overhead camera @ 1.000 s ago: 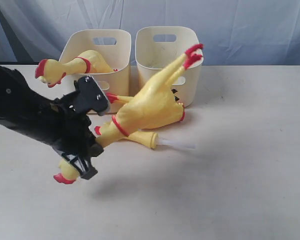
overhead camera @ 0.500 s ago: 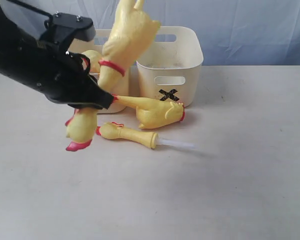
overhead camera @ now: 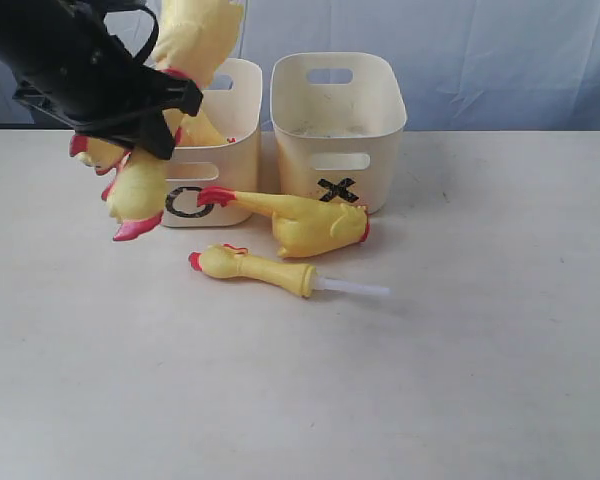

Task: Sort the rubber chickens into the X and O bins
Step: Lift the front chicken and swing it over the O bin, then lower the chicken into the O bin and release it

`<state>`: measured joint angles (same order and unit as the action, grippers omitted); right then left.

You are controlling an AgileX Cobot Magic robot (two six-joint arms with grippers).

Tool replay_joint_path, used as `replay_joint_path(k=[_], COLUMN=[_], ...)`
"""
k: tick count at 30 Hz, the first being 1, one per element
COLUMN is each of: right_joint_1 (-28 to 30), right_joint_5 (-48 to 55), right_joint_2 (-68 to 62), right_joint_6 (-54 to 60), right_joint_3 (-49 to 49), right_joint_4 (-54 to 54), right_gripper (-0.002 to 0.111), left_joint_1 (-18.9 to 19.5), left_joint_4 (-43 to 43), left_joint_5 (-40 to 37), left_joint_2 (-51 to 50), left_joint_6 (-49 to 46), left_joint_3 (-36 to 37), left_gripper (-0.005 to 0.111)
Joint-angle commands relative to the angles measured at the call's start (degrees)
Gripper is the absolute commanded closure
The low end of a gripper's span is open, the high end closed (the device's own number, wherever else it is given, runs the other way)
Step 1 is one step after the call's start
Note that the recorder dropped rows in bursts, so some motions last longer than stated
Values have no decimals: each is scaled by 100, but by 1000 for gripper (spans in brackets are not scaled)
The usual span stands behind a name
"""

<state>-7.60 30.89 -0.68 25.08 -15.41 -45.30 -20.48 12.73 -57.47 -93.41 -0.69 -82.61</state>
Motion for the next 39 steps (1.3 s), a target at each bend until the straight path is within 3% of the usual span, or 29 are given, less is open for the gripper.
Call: replay_joint_path(k=[1, 5, 16, 39], right_joint_1=[-20, -20, -20, -20], right_joint_5=[-16, -16, -16, -16], right_joint_2=[-27, -27, -27, -27], right_joint_6=[34, 34, 34, 34], right_joint_3=[-36, -36, -36, -36], right_joint_4=[-30, -30, -30, -30], right_gripper=[109, 109, 109, 109], left_joint_1=[197, 289, 297, 408], left_joint_4=[26, -209, -319, -161], left_joint_5=[-271, -709, -1249, -1136], left_joint_2=[-422, -903, -1736, -2070], left_joint_6=[214, 329, 353, 464], left_joint_3=[-629, -1313, -2331, -2600], left_gripper=[107, 107, 107, 107])
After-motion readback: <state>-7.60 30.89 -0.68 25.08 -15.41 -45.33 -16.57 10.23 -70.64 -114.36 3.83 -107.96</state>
